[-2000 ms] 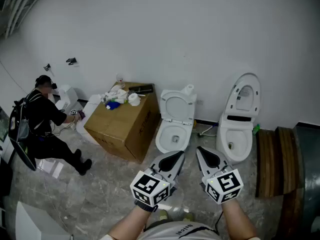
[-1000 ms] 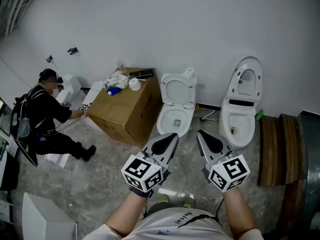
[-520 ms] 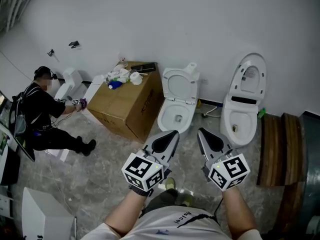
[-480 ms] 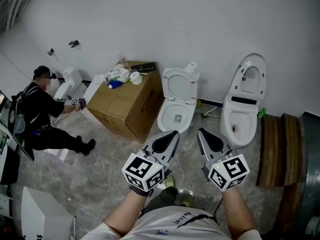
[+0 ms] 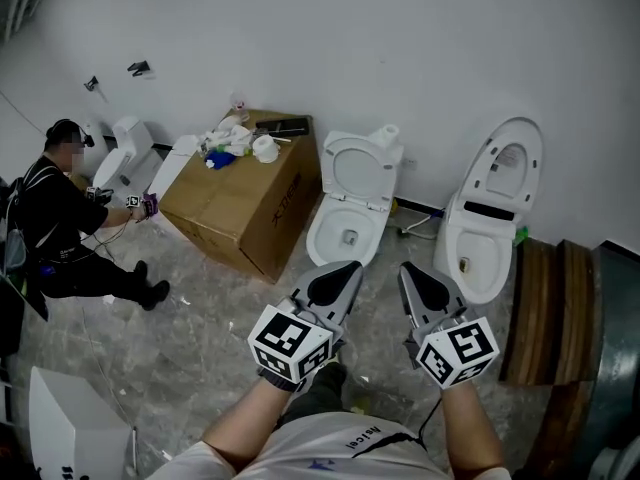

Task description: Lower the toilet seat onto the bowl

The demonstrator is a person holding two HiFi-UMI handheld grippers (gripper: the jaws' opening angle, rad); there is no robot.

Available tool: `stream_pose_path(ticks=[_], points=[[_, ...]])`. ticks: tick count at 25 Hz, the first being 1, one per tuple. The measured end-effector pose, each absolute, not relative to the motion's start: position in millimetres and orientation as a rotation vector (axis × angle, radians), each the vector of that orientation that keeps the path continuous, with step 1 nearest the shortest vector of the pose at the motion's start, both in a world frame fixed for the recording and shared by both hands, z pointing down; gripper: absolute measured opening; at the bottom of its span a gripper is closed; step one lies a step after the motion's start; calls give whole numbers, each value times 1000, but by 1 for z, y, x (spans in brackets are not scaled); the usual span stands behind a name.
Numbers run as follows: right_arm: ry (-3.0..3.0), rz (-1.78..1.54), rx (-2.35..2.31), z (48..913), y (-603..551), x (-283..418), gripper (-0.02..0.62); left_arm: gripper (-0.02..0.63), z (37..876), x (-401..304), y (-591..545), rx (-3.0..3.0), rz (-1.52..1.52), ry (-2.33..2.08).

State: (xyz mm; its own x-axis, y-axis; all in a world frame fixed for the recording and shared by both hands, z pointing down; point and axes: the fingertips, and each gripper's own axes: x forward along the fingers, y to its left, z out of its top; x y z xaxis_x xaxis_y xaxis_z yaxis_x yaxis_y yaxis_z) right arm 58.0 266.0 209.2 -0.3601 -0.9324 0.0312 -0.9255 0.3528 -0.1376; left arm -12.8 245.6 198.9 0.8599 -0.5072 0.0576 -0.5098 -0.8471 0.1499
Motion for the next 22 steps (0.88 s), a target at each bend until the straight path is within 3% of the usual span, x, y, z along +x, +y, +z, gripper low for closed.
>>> stream_pose_path(ticks=[22], points=[[2549, -252, -2045, 272, 19, 74, 17, 9, 249, 2, -6, 2864, 52, -700]])
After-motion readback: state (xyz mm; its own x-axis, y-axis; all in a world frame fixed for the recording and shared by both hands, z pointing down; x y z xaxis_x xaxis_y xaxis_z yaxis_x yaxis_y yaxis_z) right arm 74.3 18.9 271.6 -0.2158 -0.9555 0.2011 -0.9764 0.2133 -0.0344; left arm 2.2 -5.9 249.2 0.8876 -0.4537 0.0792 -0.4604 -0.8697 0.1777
